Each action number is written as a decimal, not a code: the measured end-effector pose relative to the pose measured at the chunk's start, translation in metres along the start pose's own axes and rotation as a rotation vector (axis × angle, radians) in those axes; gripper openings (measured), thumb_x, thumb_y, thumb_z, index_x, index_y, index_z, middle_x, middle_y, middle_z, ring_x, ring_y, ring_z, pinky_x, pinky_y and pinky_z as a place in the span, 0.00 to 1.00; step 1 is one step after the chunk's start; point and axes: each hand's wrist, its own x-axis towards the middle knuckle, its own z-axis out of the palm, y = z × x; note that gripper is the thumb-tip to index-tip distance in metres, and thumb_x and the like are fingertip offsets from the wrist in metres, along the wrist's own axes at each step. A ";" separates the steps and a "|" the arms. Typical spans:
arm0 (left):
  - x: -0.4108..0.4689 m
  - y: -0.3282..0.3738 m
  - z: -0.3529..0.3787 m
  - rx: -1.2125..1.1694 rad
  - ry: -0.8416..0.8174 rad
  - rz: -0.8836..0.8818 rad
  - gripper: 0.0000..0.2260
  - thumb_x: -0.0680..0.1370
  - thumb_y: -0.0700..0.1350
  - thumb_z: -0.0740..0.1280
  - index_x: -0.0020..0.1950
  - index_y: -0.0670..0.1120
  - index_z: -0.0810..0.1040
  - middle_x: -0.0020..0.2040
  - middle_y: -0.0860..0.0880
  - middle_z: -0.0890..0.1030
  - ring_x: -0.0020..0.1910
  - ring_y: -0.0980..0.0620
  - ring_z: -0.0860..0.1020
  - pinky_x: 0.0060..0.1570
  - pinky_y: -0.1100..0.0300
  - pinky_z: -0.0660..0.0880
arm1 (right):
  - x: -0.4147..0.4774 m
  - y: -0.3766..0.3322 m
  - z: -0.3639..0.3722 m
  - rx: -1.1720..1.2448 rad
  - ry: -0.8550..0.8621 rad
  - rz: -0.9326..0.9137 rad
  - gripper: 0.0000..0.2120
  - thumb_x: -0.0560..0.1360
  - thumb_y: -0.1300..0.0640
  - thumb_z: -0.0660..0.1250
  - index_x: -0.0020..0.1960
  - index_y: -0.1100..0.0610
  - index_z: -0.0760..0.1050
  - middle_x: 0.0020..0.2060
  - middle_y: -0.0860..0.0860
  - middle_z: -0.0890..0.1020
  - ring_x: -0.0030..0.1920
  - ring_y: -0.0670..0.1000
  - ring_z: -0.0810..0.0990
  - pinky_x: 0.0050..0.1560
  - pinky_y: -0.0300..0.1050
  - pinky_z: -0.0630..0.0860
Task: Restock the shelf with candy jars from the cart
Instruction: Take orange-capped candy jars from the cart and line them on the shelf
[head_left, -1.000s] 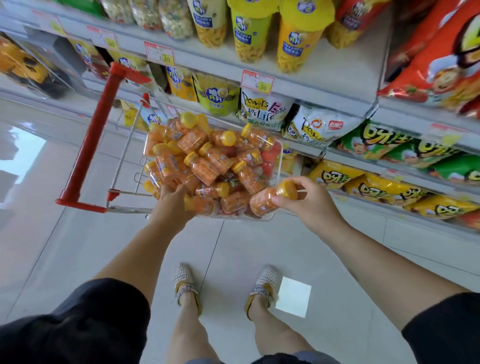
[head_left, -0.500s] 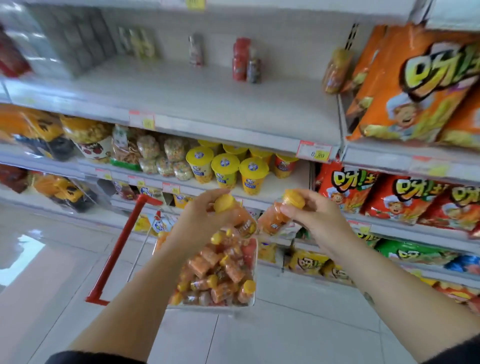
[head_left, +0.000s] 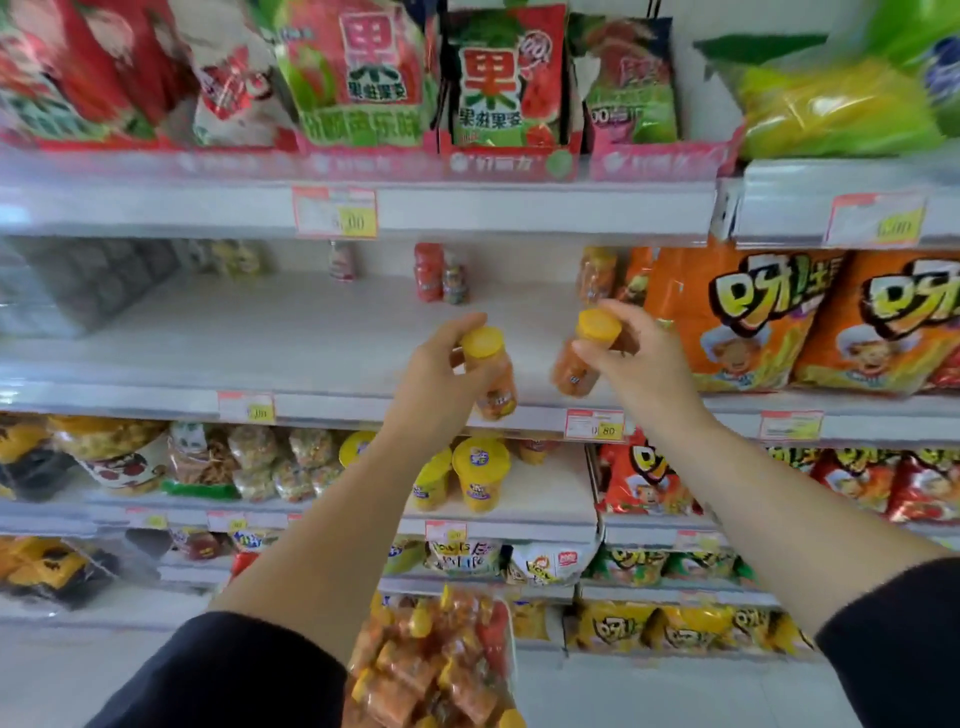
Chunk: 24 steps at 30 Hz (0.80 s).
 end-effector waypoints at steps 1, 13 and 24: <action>0.011 0.002 0.000 0.015 -0.017 0.020 0.22 0.76 0.46 0.72 0.70 0.55 0.73 0.58 0.55 0.81 0.59 0.58 0.78 0.57 0.63 0.74 | 0.011 0.004 0.004 -0.030 0.034 -0.004 0.26 0.70 0.53 0.76 0.66 0.50 0.75 0.59 0.48 0.81 0.60 0.48 0.79 0.64 0.52 0.75; 0.102 -0.030 0.024 0.125 -0.210 0.039 0.22 0.78 0.44 0.70 0.70 0.57 0.71 0.61 0.53 0.78 0.59 0.53 0.76 0.58 0.60 0.71 | 0.066 0.046 0.031 -0.226 0.165 0.098 0.18 0.75 0.62 0.69 0.64 0.53 0.77 0.57 0.51 0.82 0.57 0.52 0.79 0.56 0.42 0.72; 0.119 -0.058 0.047 0.052 -0.242 0.005 0.30 0.75 0.42 0.71 0.74 0.57 0.65 0.61 0.53 0.78 0.57 0.53 0.78 0.56 0.62 0.74 | 0.026 0.056 0.026 -0.413 0.197 -0.148 0.19 0.77 0.53 0.68 0.67 0.51 0.74 0.62 0.47 0.76 0.62 0.48 0.73 0.64 0.43 0.69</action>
